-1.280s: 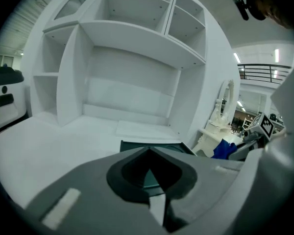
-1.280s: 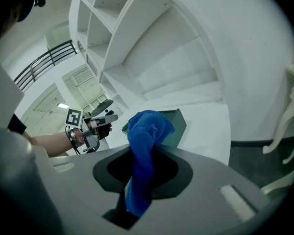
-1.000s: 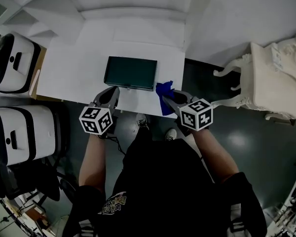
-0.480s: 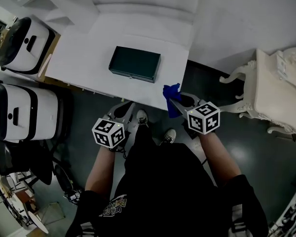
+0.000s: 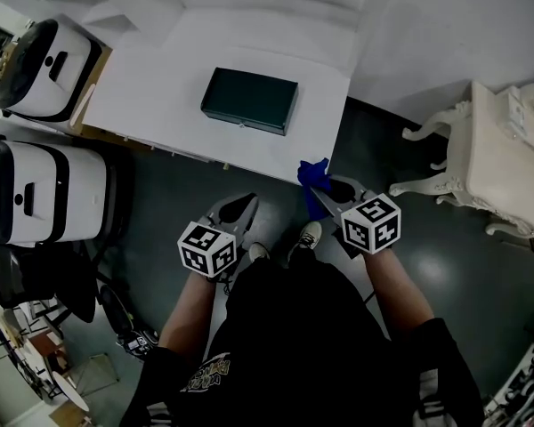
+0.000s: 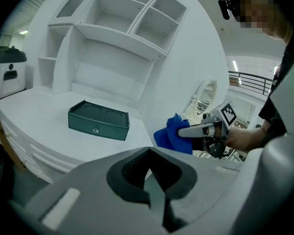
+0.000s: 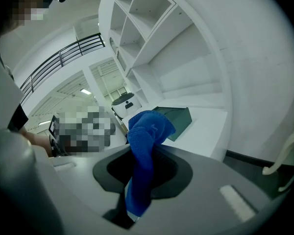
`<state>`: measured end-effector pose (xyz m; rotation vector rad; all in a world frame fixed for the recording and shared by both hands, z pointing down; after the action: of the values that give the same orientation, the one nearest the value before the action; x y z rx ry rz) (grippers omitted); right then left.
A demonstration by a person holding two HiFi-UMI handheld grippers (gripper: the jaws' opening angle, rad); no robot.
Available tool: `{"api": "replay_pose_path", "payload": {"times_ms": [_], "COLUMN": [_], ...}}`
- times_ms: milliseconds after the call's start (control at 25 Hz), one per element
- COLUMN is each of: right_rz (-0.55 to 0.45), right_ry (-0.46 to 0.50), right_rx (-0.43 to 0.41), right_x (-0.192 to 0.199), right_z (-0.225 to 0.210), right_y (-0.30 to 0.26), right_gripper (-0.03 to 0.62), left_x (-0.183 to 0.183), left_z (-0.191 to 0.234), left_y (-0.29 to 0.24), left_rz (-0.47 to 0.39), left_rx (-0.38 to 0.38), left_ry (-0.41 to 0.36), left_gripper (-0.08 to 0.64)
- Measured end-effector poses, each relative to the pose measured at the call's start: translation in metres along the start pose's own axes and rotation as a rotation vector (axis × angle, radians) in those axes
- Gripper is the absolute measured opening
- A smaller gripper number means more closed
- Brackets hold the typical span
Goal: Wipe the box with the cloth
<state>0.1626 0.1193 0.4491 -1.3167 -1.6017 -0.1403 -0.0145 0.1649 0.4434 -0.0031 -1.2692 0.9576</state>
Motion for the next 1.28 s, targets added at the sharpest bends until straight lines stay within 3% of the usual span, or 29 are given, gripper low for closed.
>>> {"api": "replay_pose_path", "payload": {"times_ms": [680,1280], "right_rz": [-0.043,-0.072], "right_ry": [-0.014,-0.006], "right_rx": [0.089,0.149], "right_x": [0.01,0.027], "right_z": [0.08,0.13], "right_y": [-0.016,-0.01], "right_gripper": [0.097,0.095], "left_x": [0.015,0.024], "left_z": [0.023,0.022], "left_y": [0.067,0.107], "left_rz": [-0.068,-0.092], "left_rx": [0.089,0.157], "left_ry": [0.013,-0.022], "left_gripper": [0.0,0.0]}}
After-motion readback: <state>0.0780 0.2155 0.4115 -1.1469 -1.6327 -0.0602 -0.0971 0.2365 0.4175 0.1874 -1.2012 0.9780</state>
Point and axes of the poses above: the fingertips, and each gripper's own axes: y backward along the fingers, z to its left, x out of its underside, the point moved 4 cm from there along y, backward along the fingers, and after that the axes turned 2 degrees about -y, right-handed, at the moved point
